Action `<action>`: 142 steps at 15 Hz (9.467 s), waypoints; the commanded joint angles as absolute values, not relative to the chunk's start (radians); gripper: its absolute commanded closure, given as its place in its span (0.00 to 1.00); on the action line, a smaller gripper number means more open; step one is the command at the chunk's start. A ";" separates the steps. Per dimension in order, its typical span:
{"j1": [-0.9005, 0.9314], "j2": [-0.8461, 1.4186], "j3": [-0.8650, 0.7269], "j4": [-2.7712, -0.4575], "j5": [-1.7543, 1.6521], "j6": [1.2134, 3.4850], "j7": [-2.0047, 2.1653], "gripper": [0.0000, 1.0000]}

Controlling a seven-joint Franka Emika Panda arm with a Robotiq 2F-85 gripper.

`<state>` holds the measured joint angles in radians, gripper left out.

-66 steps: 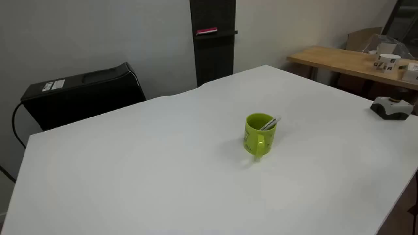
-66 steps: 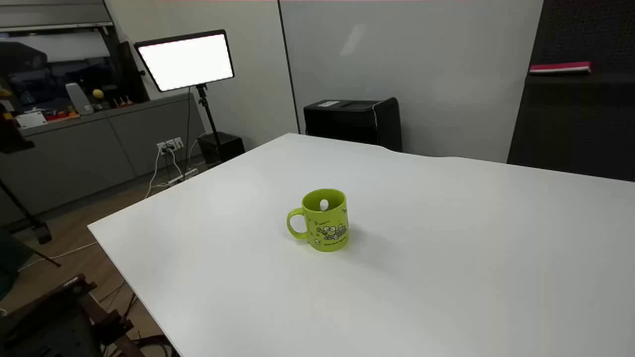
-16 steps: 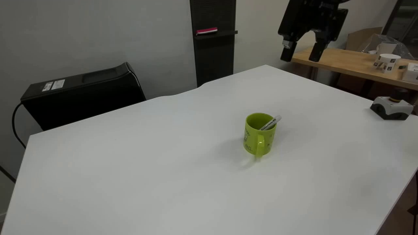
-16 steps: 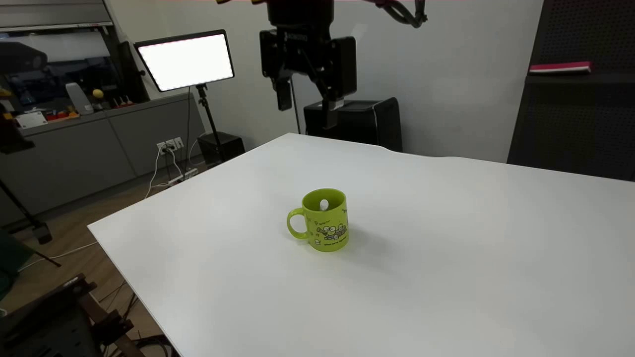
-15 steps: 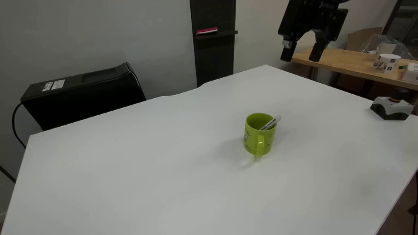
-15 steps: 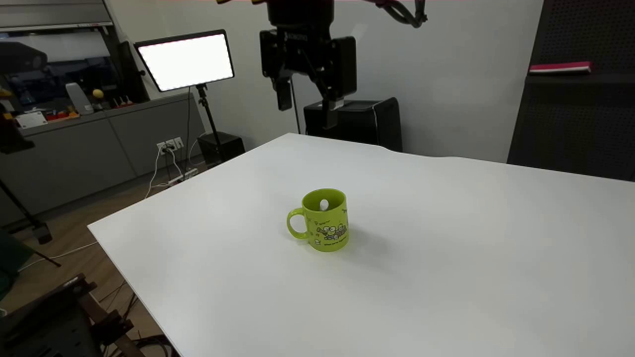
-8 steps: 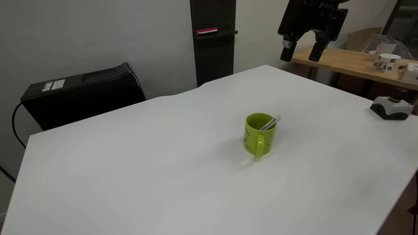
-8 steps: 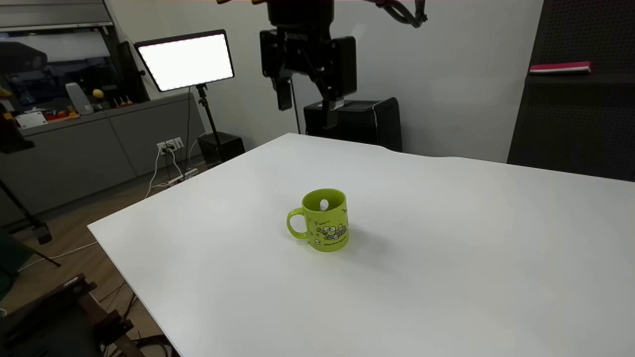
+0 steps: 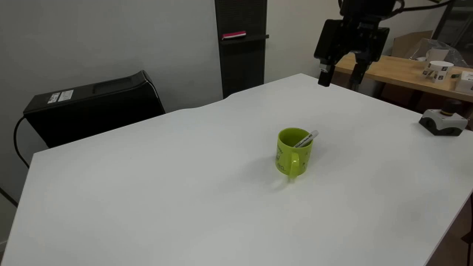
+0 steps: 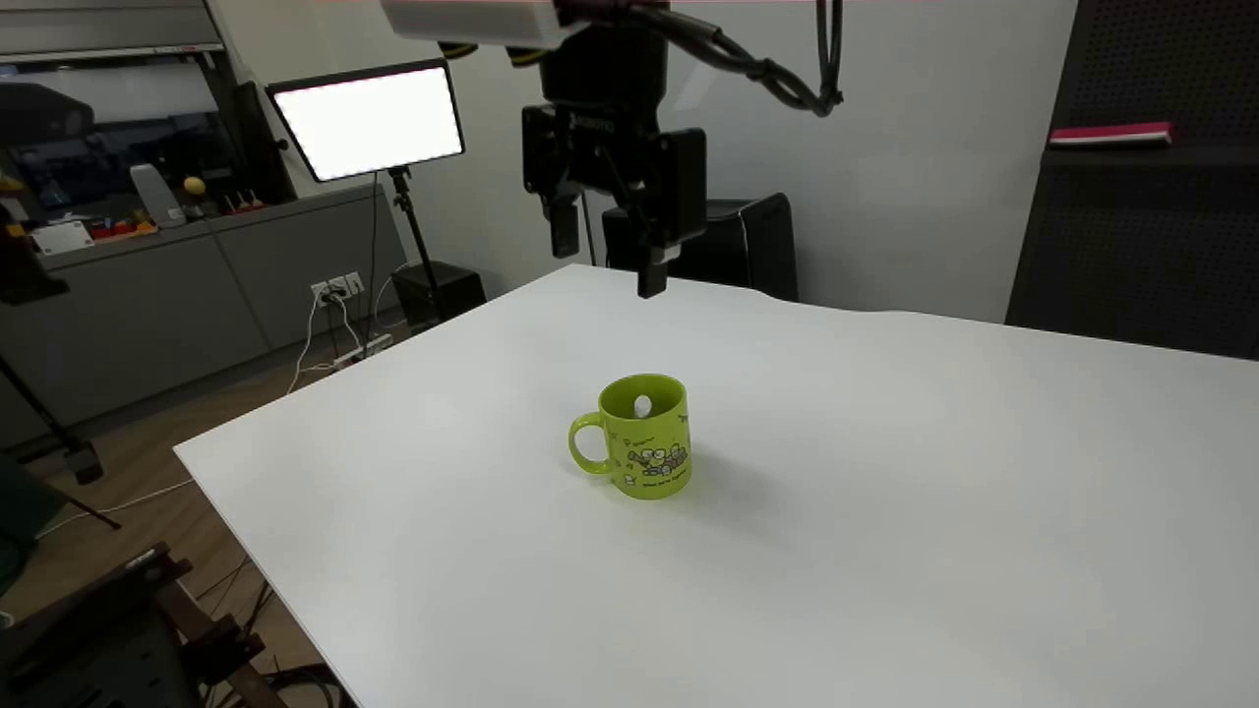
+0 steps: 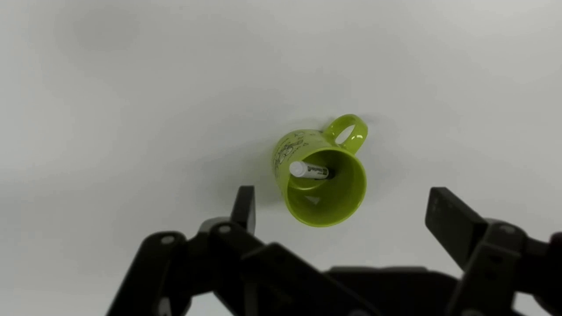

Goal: Remove the marker from the cup and put it on the table

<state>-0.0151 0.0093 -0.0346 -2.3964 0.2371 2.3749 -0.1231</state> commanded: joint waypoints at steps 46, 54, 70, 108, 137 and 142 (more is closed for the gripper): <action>0.015 0.400 -0.036 -2.219 0.065 2.462 0.083 0.75; 0.019 0.398 -0.043 -2.211 0.032 2.456 0.103 0.74; 0.031 0.417 -0.026 -2.119 0.025 2.438 0.109 0.00; 0.023 0.397 -0.100 -1.832 -0.032 2.278 0.176 0.96; -0.053 0.477 -0.169 -2.102 -0.069 2.513 0.215 0.96; -0.040 0.497 -0.186 -2.104 -0.088 2.522 0.228 0.50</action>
